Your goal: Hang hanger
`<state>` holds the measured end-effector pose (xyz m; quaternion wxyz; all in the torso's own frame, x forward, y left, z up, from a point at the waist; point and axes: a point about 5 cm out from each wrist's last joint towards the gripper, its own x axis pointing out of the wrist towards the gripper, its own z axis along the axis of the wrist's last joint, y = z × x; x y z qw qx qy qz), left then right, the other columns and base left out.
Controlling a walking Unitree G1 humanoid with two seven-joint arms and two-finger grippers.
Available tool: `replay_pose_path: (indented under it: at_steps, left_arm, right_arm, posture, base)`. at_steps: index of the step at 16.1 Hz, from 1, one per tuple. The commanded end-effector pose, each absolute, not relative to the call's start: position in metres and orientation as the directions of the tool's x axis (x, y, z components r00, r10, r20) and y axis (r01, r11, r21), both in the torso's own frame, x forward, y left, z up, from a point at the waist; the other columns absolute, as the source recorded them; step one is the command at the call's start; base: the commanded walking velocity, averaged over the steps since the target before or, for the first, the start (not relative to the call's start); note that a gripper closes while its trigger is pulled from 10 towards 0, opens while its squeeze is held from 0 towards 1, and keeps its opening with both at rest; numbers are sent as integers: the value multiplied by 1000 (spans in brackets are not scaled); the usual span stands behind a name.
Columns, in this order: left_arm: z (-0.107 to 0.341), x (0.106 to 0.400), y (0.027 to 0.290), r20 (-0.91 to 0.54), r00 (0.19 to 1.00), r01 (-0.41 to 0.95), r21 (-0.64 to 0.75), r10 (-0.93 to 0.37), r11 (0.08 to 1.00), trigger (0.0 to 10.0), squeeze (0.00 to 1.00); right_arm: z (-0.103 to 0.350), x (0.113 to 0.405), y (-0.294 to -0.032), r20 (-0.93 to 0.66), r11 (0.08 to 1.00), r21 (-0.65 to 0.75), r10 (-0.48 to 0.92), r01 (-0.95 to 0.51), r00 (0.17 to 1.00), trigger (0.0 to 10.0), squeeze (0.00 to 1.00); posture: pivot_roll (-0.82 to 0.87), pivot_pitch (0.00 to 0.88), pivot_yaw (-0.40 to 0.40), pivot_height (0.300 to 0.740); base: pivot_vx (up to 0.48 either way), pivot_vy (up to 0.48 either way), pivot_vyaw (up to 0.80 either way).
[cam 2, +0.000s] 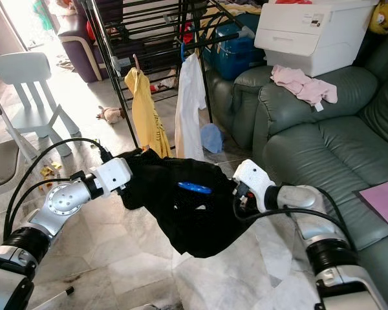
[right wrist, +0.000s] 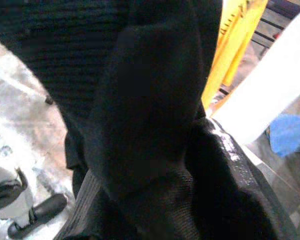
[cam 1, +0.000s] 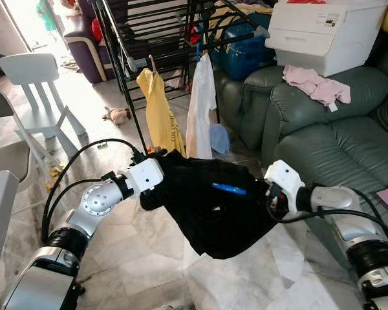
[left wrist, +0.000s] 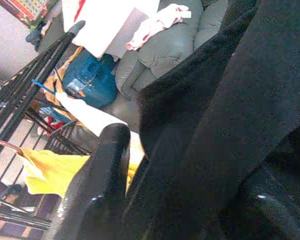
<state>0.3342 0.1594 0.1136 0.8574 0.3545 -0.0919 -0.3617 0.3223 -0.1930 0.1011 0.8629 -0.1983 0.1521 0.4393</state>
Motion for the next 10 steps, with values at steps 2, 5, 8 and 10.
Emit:
replay_pose_path:
  at_steps: [2, 5, 8, 10]
  left_arm:
    - [115, 329, 173, -41, 757, 503, 674, -653, 541, 10000, 1000]
    - [108, 323, 179, -22, 779, 480, 664, -627, 573, 10000, 1000]
    - [100, 318, 186, 36, 847, 409, 592, -530, 695, 10000, 1000]
    - [94, 314, 190, 90, 909, 319, 481, -408, 817, 10000, 1000]
  right_arm:
    - [94, 323, -189, -436, 599, -184, 661, -779, 611, 0, 0]
    - [86, 321, -183, -418, 678, -144, 618, -721, 665, 0, 0]
    - [82, 321, -175, -377, 796, -105, 522, -596, 765, 0, 0]
    - [82, 323, -175, -348, 887, -44, 418, -460, 839, 0, 0]
  posture:
    - [-138, 0, 89, 740]
    - [-136, 0, 103, 740]
    - [-142, 0, 124, 740]
    - [-143, 0, 129, 740]
  base:
    - [0, 0, 0]
    - [0, 0, 0]
    - [0, 0, 0]
    - [0, 0, 0]
